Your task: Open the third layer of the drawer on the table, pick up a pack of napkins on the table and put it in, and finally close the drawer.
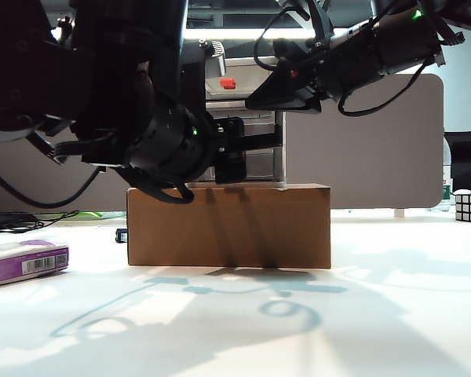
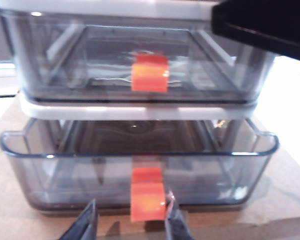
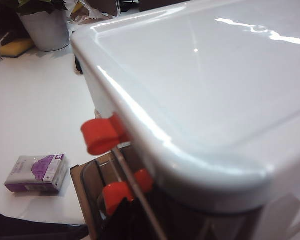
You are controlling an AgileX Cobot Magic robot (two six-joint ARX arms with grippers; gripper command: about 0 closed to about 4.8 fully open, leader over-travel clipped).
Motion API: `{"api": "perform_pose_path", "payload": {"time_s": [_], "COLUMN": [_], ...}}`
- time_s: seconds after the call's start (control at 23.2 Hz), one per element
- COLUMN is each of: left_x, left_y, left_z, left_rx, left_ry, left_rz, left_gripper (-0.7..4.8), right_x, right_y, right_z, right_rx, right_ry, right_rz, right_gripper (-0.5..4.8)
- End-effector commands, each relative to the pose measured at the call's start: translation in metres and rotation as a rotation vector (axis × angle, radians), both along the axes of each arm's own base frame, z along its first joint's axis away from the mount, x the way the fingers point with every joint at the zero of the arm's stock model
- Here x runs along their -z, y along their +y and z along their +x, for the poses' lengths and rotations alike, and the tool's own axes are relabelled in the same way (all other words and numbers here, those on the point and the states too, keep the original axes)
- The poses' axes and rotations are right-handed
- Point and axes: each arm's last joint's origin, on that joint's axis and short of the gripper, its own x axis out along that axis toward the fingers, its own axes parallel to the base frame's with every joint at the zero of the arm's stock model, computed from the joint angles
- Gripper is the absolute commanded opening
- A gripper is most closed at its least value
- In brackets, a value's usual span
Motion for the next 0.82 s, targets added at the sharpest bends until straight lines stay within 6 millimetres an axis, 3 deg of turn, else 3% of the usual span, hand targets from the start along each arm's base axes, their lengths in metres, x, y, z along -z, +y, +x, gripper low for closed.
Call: {"api": "perform_pose_path", "payload": {"time_s": [0.04,0.82], "left_x": [-0.0036,-0.0028], "left_y": [-0.0022,-0.0084], "left_z": [0.0022,0.0073], "left_rx": [0.01,0.009], "left_ry": [-0.013,-0.009], "left_rz": [-0.02,-0.011], "left_gripper": [1.65,1.51], "right_x": [-0.0037,-0.0037], "right_y": [0.0003,0.0004], "right_z": [0.0002,0.0002], "right_rx": [-0.002,-0.004], "right_ry": [-0.014,-0.014], "right_rz": [0.01,0.011], "right_gripper": [-0.06,-0.06]}}
